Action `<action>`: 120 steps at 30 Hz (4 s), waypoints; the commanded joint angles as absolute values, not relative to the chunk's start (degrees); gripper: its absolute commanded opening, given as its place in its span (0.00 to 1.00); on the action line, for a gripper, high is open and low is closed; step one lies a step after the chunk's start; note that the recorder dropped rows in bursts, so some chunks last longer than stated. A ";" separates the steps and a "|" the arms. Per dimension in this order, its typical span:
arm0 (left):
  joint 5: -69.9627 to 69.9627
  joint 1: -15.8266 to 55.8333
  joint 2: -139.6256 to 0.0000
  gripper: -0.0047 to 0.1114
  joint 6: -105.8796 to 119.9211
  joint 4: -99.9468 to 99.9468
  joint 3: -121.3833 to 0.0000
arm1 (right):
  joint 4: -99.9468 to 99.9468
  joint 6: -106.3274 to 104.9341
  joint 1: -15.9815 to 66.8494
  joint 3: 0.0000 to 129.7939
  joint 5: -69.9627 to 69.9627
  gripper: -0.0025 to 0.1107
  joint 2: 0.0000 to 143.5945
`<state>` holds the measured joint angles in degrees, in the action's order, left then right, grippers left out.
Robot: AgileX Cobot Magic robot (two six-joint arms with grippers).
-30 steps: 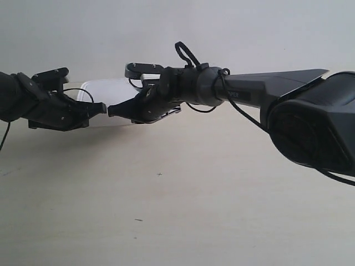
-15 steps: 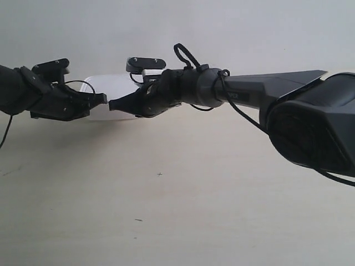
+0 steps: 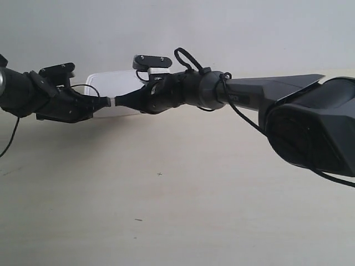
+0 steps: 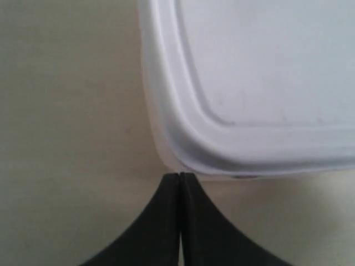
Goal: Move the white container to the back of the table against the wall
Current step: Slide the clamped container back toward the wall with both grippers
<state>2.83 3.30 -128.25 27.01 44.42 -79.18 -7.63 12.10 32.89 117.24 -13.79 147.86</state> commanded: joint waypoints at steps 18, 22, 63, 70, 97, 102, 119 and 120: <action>4.40 3.37 -133.65 0.04 27.05 43.68 -89.52 | -6.92 13.50 32.32 118.37 -13.77 0.02 148.38; 8.61 3.37 -133.65 0.04 27.05 43.68 -89.52 | -6.92 13.50 32.32 118.37 -15.32 0.02 148.17; 6.14 8.75 -137.29 0.04 27.83 43.70 -96.95 | -19.20 -21.02 33.44 77.76 -19.44 0.02 111.25; 6.24 8.75 -139.25 0.04 29.03 43.70 -101.15 | -19.20 -21.02 33.44 77.76 -19.54 0.02 108.86; 7.26 10.25 -141.75 0.04 30.07 43.05 -103.44 | -19.20 -21.02 33.44 77.76 -19.10 0.02 108.65; 16.60 9.29 -139.88 0.04 30.07 39.37 -103.29 | -19.20 -21.02 33.44 77.76 -19.79 0.02 108.65; 5.05 7.41 -112.60 0.04 29.70 42.10 -71.47 | -19.20 -19.26 33.44 76.66 -24.89 0.02 104.25; 4.42 7.41 -110.35 0.04 29.60 42.49 -68.98 | -19.20 -18.85 33.44 75.96 -25.04 0.02 103.13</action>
